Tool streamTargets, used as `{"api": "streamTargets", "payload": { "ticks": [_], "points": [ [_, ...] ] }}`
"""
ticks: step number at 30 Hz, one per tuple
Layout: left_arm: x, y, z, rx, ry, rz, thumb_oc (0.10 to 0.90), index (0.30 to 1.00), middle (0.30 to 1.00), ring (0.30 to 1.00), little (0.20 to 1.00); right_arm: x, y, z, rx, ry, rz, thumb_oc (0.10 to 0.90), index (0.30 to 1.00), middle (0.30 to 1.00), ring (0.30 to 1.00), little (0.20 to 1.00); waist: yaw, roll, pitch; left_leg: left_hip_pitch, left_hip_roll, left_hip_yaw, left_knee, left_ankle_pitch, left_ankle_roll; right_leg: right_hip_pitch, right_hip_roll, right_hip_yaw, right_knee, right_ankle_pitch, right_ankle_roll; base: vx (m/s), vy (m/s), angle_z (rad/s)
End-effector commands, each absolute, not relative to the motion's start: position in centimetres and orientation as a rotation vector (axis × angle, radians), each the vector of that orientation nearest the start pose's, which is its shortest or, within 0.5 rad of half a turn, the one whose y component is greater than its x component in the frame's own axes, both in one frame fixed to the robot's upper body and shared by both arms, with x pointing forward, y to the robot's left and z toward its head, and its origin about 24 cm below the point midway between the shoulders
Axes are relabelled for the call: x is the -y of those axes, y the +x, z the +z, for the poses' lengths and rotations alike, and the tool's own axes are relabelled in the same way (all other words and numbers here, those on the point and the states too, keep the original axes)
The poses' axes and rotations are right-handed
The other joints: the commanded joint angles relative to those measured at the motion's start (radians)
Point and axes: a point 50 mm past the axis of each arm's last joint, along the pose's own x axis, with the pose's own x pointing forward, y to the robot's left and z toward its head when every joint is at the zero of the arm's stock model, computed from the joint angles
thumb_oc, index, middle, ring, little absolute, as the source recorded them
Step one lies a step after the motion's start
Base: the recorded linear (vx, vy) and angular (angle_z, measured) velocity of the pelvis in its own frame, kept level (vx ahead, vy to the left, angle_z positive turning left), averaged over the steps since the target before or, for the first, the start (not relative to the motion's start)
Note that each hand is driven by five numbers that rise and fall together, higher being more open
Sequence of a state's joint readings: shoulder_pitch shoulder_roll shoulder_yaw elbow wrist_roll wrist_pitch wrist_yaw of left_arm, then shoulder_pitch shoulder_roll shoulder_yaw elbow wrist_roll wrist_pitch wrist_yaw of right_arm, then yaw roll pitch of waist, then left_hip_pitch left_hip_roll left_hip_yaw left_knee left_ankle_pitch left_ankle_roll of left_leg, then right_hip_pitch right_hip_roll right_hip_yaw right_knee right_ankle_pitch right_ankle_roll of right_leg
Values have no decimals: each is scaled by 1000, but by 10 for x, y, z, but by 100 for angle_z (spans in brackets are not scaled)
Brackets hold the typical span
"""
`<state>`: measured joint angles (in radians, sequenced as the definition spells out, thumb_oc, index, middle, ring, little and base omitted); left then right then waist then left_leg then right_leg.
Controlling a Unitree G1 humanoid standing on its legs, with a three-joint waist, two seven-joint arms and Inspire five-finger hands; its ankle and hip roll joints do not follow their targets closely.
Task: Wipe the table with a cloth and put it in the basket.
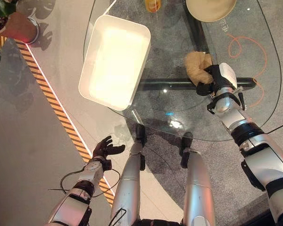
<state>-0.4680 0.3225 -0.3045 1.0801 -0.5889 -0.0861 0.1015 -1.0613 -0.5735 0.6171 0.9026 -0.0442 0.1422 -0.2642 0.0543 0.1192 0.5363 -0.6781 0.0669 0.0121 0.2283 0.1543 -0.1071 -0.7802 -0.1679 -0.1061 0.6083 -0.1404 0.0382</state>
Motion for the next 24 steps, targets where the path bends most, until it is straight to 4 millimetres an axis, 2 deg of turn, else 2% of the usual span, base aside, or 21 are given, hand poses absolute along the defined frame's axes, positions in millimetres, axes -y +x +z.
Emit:
{"api": "streamTargets", "payload": {
  "ticks": [1,16,24],
  "points": [
    [-230,285,-55,-578,58,216,800,900,900,900,900,108,400,154,156,-1092,339,100,300,300,300,200,42,11,-16,-19,-99,20,117,-133,61,34,7,-72,-168,97,5,0,0,0],
    [-231,285,-55,-578,62,212,800,900,900,900,900,88,390,148,197,-1159,519,100,300,300,300,200,41,8,-16,-18,-98,19,114,-126,59,30,2,-72,-169,104,8,2,-1,3],
    [-231,285,-54,-576,65,212,800,900,900,900,900,86,387,141,170,-1191,584,100,300,300,300,200,41,7,-16,-17,-98,17,108,-122,59,30,2,-73,-173,107,9,0,0,0]
  ]
}}
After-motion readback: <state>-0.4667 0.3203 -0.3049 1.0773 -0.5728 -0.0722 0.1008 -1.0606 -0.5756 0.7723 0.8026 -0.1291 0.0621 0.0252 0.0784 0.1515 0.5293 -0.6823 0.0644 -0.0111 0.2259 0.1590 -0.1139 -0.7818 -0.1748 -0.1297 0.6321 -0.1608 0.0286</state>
